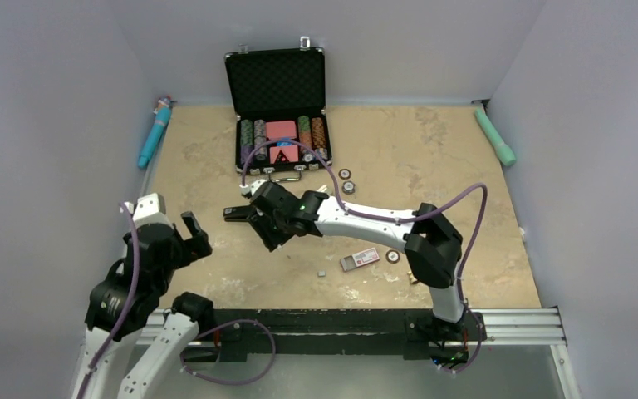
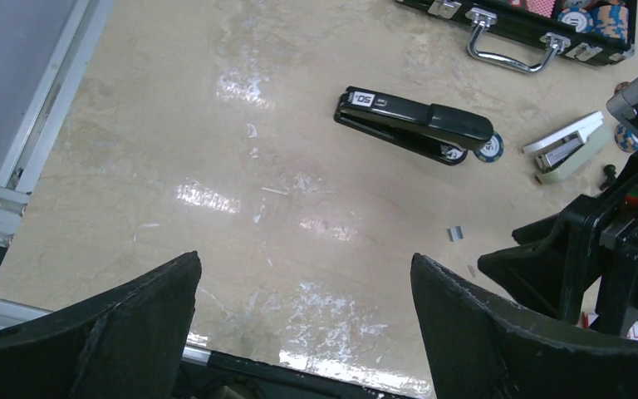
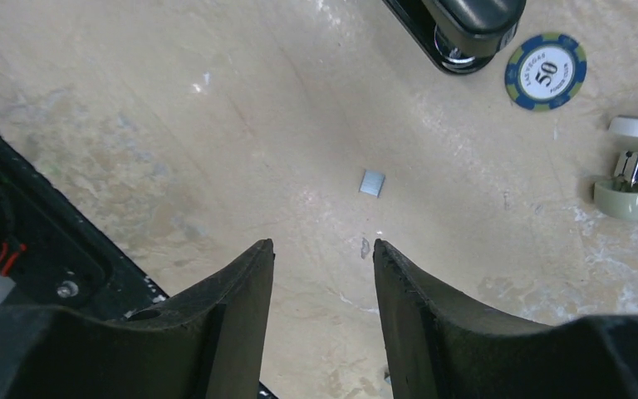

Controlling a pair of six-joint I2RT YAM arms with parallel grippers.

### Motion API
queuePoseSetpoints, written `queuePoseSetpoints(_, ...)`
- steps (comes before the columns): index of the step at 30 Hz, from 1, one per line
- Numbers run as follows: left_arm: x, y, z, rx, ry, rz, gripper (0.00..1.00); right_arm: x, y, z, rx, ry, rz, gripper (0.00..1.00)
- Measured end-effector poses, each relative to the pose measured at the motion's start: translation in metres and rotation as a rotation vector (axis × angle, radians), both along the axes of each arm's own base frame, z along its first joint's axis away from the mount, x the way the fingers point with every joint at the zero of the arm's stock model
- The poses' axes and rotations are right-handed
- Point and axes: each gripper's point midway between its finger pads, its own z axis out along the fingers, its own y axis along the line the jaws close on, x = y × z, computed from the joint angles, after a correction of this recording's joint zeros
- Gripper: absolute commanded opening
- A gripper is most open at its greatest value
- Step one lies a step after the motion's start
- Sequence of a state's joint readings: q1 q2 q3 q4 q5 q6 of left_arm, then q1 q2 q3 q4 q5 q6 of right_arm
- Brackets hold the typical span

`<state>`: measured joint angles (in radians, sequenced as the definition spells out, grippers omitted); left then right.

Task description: Unload the staples from the stapler

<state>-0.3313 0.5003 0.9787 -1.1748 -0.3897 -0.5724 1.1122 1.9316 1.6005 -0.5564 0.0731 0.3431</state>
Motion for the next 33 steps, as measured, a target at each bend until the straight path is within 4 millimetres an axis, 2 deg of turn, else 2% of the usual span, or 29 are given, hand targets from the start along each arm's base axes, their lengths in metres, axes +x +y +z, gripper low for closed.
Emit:
queuePoseSetpoints(3,-0.011,0.01,-0.01,-0.003,-0.078,0.022,1.0,0.0,-0.003,-0.018,-0.047,0.012,-0.014,0.5)
queuePoseSetpoints(6,-0.017,0.015,-0.009,-0.01,-0.136,0.036,1.0,0.004,-0.006,-0.028,-0.072,0.008,-0.036,0.51)
queuePoseSetpoints(19,-0.003,0.011,-0.012,0.013,-0.092,0.039,1.0,0.006,-0.012,-0.08,-0.169,0.053,-0.082,0.47)
queuePoseSetpoints(33,-0.003,0.01,-0.012,0.01,-0.085,0.033,0.98,0.009,-0.005,-0.089,-0.171,0.058,-0.089,0.42)
